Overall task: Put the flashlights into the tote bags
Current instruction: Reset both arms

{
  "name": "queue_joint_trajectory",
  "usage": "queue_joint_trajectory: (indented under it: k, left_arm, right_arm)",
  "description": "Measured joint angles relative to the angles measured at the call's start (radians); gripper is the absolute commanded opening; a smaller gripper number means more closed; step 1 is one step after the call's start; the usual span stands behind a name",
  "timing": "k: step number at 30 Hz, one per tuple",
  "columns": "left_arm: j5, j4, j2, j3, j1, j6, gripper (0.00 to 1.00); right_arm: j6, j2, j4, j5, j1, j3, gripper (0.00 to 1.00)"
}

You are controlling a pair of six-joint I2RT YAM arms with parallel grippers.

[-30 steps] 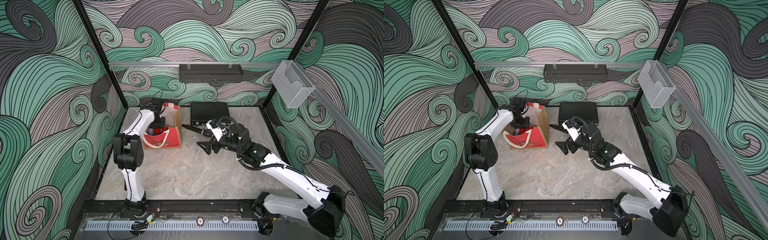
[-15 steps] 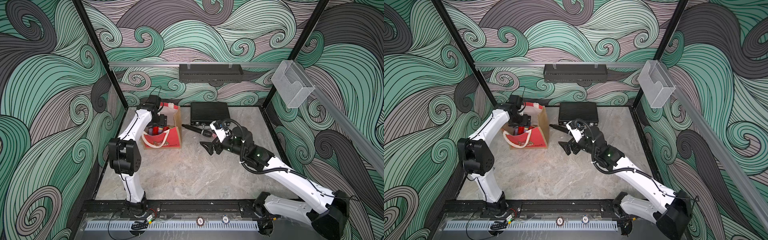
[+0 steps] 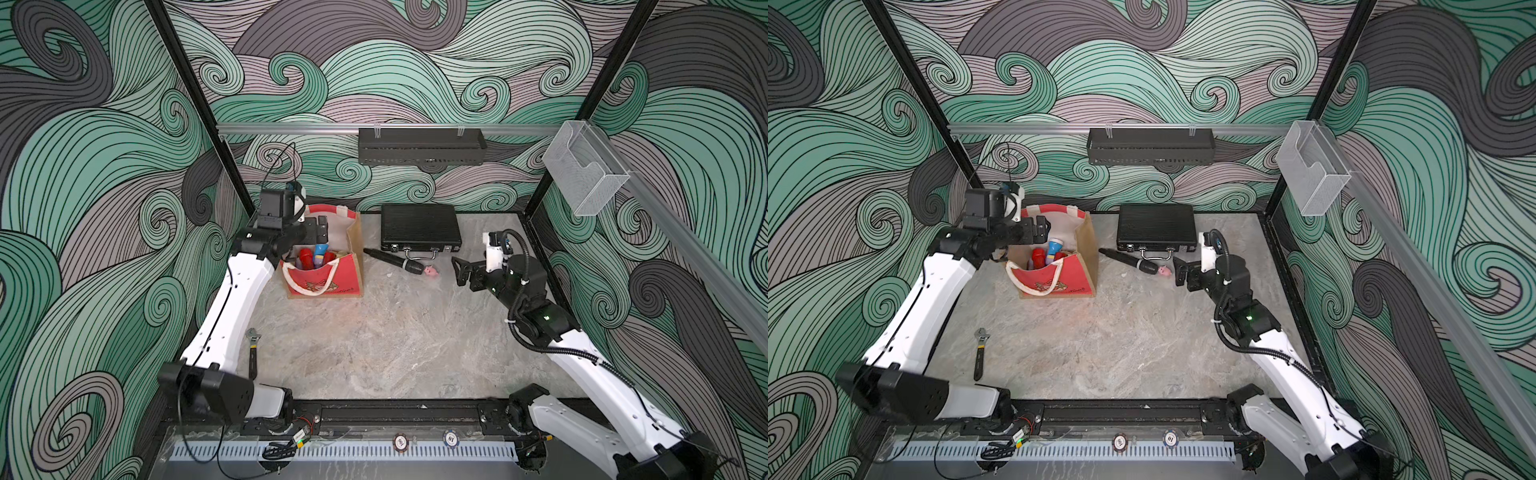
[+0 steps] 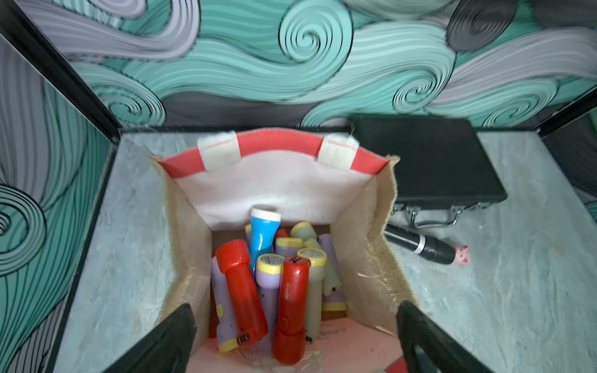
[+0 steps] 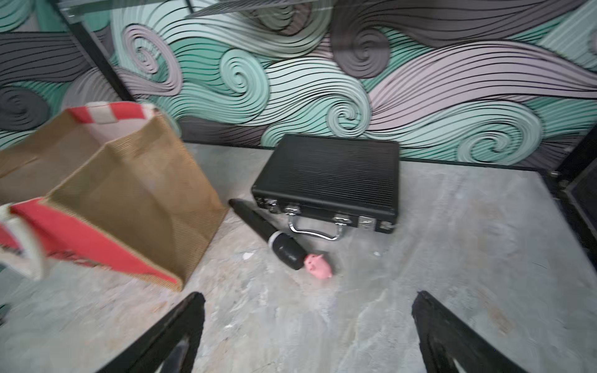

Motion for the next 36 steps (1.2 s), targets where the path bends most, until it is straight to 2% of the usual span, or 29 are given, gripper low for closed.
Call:
queue_joint_trajectory:
  k: [3, 5, 8, 11, 14, 21, 28, 36]
  left_arm:
    - [-0.059, 0.113, -0.111, -0.101, 0.000, -0.003, 0.98]
    - [-0.143, 0.195, -0.174, -0.198, 0.000, -0.013, 0.98]
    - [-0.334, 0.298, -0.236, -0.359, 0.000, -0.028, 0.99]
    - [-0.463, 0.372, -0.245, -0.483, 0.001, -0.010, 0.99]
    - [-0.534, 0.421, -0.243, -0.585, 0.001, 0.015, 0.99]
    - [-0.705, 0.567, -0.190, -0.679, 0.000, 0.012, 0.99]
    - [-0.793, 0.745, -0.032, -0.735, 0.002, -0.017, 0.99]
    - [-0.796, 0.934, 0.049, -0.813, 0.028, -0.058, 0.99]
  right_arm:
    - [0.002, -0.032, 0.043, 0.071, -0.027, -0.060, 1.00]
    - [0.000, -0.043, 0.069, 0.114, -0.040, -0.093, 1.00]
    - [-0.009, -0.055, 0.104, 0.182, -0.063, -0.133, 1.00]
    - [-0.032, -0.046, 0.147, 0.232, -0.076, -0.158, 1.00]
    - [-0.066, -0.010, 0.216, 0.276, -0.085, -0.192, 0.99]
    - [-0.134, 0.138, 0.364, 0.380, -0.098, -0.262, 1.00]
    - [-0.198, 0.319, 0.500, 0.425, -0.114, -0.265, 1.00]
    - [-0.207, 0.483, 0.647, 0.423, -0.170, -0.267, 0.99]
